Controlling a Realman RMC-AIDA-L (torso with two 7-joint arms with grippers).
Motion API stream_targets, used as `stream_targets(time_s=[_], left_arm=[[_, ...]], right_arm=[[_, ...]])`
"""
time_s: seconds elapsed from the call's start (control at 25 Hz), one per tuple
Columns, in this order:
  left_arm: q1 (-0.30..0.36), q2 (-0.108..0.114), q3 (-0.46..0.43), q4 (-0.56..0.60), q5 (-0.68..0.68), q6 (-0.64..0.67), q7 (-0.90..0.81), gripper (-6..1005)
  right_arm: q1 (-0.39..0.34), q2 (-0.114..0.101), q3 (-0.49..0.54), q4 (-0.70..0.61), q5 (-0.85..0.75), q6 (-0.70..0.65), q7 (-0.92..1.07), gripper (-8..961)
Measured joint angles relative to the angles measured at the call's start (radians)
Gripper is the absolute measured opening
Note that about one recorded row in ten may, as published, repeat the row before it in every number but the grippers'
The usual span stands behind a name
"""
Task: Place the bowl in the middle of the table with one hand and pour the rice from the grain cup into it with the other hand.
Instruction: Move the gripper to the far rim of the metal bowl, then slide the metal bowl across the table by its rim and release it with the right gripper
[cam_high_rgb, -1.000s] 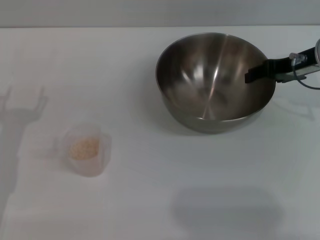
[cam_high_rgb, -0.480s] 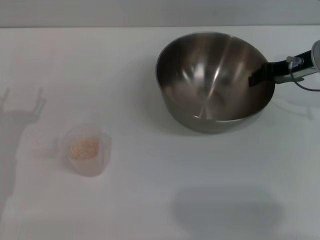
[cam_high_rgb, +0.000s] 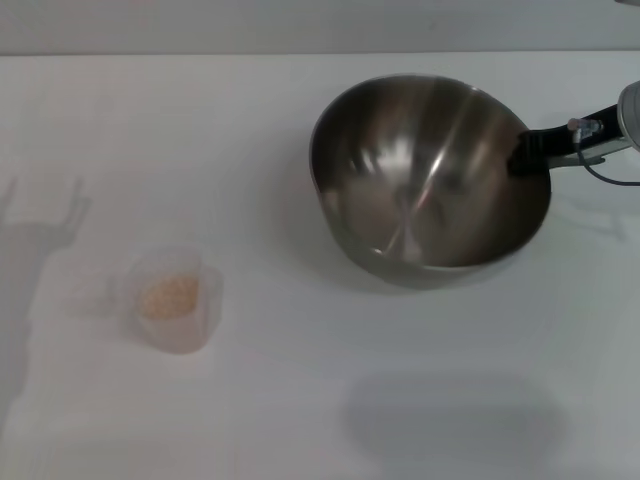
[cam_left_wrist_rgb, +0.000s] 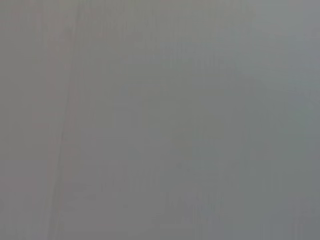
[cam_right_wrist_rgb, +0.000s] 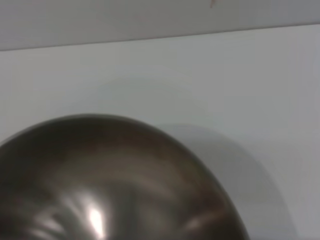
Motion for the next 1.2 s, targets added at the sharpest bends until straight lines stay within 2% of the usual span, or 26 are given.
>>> stream_targets(time_s=[0.16,0.24,0.28,0.32,0.4,0.48,0.8,1.04,1.2], left_arm=[[0.002,-0.001,0.000,-0.001,0.000,0.003,0.000,755],[0.003,-0.001,0.000,-0.001,0.000,0.006,0.000,754],[0.003,-0.001,0.000,-0.001,0.000,0.008,0.000,753],[0.003,-0.001,0.000,-0.001,0.000,0.009,0.000,753],[0.003,-0.001,0.000,-0.001,0.000,0.012,-0.001,752],[0.003,-0.002,0.000,0.000,0.000,0.013,-0.001,751],[0.003,-0.003,0.005,0.000,0.000,0.022,-0.002,747],[0.003,-0.003,0.007,0.000,0.000,0.022,-0.002,744],[0.003,-0.003,0.008,0.000,0.000,0.023,-0.002,743]], right_arm=[[-0.025,0.006,0.007,0.046,0.006,-0.014,0.000,14],[-0.044,0.014,0.007,0.090,0.008,-0.021,-0.001,12],[-0.065,0.026,0.007,0.147,0.009,-0.027,-0.007,11],[-0.065,0.026,0.007,0.147,0.009,-0.027,-0.007,10],[-0.084,0.043,0.006,0.215,0.013,-0.027,-0.024,9],[-0.087,0.047,-0.009,0.235,0.021,-0.021,-0.028,8],[-0.079,0.062,-0.111,0.234,0.038,0.004,-0.037,8],[-0.072,0.066,-0.119,0.218,0.038,0.027,-0.038,9],[-0.056,0.066,-0.121,0.159,0.038,0.030,-0.041,9]])
